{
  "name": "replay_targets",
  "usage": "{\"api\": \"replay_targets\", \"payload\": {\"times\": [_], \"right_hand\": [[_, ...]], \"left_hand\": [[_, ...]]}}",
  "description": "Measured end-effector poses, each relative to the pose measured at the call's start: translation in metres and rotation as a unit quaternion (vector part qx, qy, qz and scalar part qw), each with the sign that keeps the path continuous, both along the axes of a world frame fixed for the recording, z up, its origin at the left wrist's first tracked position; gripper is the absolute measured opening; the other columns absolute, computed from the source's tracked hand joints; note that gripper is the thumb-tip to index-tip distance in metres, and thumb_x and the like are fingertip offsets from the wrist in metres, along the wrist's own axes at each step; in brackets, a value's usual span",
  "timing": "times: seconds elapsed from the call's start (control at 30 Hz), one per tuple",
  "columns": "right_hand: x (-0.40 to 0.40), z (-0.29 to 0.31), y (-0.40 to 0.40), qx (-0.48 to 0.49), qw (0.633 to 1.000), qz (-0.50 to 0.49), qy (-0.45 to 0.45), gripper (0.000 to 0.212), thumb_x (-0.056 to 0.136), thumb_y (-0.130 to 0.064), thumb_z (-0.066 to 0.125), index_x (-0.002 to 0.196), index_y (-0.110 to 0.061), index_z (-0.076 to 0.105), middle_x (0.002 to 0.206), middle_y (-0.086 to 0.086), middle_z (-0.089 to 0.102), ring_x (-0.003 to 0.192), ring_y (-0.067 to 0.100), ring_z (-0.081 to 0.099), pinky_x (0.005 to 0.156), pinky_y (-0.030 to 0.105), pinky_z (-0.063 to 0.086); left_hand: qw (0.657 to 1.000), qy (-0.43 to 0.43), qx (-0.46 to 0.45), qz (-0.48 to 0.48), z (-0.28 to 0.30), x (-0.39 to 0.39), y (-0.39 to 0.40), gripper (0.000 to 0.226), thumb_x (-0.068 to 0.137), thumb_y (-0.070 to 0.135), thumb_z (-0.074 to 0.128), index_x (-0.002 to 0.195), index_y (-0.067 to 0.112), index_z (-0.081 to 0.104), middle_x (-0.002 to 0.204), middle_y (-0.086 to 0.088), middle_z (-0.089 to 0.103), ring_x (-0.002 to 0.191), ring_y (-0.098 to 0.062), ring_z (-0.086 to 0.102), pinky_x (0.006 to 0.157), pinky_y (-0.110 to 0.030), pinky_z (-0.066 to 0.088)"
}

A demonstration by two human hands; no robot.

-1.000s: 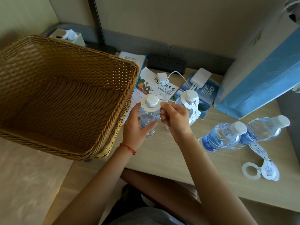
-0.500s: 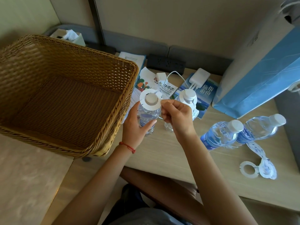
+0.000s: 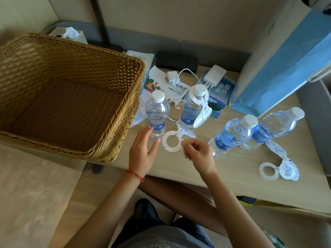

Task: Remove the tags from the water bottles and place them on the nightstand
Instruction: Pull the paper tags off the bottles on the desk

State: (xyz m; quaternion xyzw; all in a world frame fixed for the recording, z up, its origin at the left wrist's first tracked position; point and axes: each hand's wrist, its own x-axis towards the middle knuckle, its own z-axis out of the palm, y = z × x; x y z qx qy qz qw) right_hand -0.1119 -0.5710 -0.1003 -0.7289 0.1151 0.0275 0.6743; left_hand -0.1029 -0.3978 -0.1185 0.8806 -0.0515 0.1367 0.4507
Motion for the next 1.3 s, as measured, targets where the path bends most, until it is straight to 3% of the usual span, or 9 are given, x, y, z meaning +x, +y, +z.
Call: {"api": "replay_targets", "payload": {"times": [0.23,0.33,0.47,0.6,0.73,0.93,1.1,1.23,1.3], "right_hand": [[-0.012,-0.052,-0.013,-0.085,0.991,0.006,0.101,0.024,0.083,-0.01,0.06,0.059,-0.011,0.06,0.045,-0.009,0.052,0.042,0.003,0.046,0.052,0.015,0.04],[-0.012,-0.064,-0.014,-0.113,0.985,-0.004,0.133,0.026,0.082,-0.011,0.061,0.056,-0.014,0.059,0.047,-0.005,0.053,0.045,0.007,0.046,0.054,0.02,0.04],[-0.015,-0.066,-0.016,-0.147,0.979,-0.012,0.142,0.022,0.082,-0.013,0.061,0.06,-0.018,0.06,0.053,-0.005,0.056,0.049,0.005,0.048,0.044,0.007,0.035],[-0.016,-0.053,-0.016,-0.133,0.983,-0.024,0.121,0.016,0.085,-0.017,0.06,0.069,-0.017,0.062,0.057,-0.002,0.061,0.042,-0.001,0.052,0.047,0.008,0.04],[-0.013,-0.023,-0.018,-0.126,0.989,-0.03,0.067,0.013,0.088,-0.022,0.058,0.075,-0.023,0.063,0.067,-0.005,0.067,0.055,0.002,0.06,0.06,0.022,0.049],[0.004,0.037,-0.024,-0.073,0.995,-0.052,-0.039,0.01,0.089,-0.021,0.058,0.082,-0.023,0.065,0.068,-0.007,0.067,0.059,0.003,0.063,0.057,0.019,0.049],[0.03,0.076,-0.028,-0.063,0.992,-0.063,-0.095,0.013,0.088,-0.019,0.059,0.078,-0.024,0.065,0.067,-0.007,0.067,0.058,0.005,0.063,0.055,0.018,0.049],[0.058,0.098,-0.037,-0.097,0.986,-0.067,-0.115,0.017,0.088,-0.02,0.058,0.074,-0.028,0.064,0.065,-0.009,0.066,0.057,0.003,0.063,0.055,0.019,0.051],[0.073,0.107,-0.043,-0.12,0.983,-0.07,-0.119,0.019,0.088,-0.02,0.057,0.072,-0.03,0.063,0.065,-0.01,0.065,0.054,0.0,0.062,0.054,0.016,0.051]], "left_hand": [[0.994,0.028,0.103,-0.036,-0.02,-0.015,-0.002,0.039,0.085,0.017,0.062,0.12,0.001,0.055,0.123,-0.017,0.059,0.116,-0.029,0.054,0.097,-0.034,0.043],[0.989,0.044,0.129,-0.054,-0.025,-0.019,-0.004,0.04,0.085,0.019,0.062,0.12,0.0,0.055,0.124,-0.018,0.058,0.117,-0.03,0.053,0.098,-0.037,0.044],[0.986,0.056,0.144,-0.06,-0.027,-0.02,-0.006,0.04,0.085,0.02,0.062,0.119,0.0,0.056,0.123,-0.019,0.058,0.116,-0.031,0.053,0.097,-0.036,0.042],[0.988,0.039,0.138,-0.058,-0.023,-0.018,-0.011,0.039,0.084,0.018,0.064,0.117,0.0,0.056,0.121,-0.019,0.059,0.114,-0.03,0.055,0.096,-0.031,0.04],[0.992,0.019,0.108,-0.064,-0.011,-0.012,-0.023,0.039,0.084,0.019,0.063,0.118,0.0,0.055,0.121,-0.017,0.06,0.114,-0.029,0.055,0.096,-0.032,0.041],[0.996,-0.015,0.036,-0.083,0.022,0.012,-0.051,0.042,0.085,0.016,0.062,0.121,-0.001,0.052,0.124,-0.019,0.057,0.117,-0.03,0.053,0.094,-0.034,0.044],[0.995,-0.049,-0.032,-0.075,0.048,0.037,-0.073,0.042,0.087,0.016,0.057,0.124,-0.001,0.048,0.124,-0.018,0.056,0.115,-0.017,0.046,0.096,-0.004,0.027],[0.996,-0.04,-0.066,-0.054,0.056,0.055,-0.084,0.046,0.088,0.015,0.057,0.129,0.001,0.043,0.129,-0.018,0.052,0.119,-0.025,0.049,0.096,-0.027,0.039],[0.996,-0.026,-0.068,-0.042,0.056,0.064,-0.087,0.047,0.088,0.017,0.057,0.13,0.003,0.042,0.13,-0.016,0.052,0.119,-0.026,0.049,0.094,-0.024,0.038]]}}
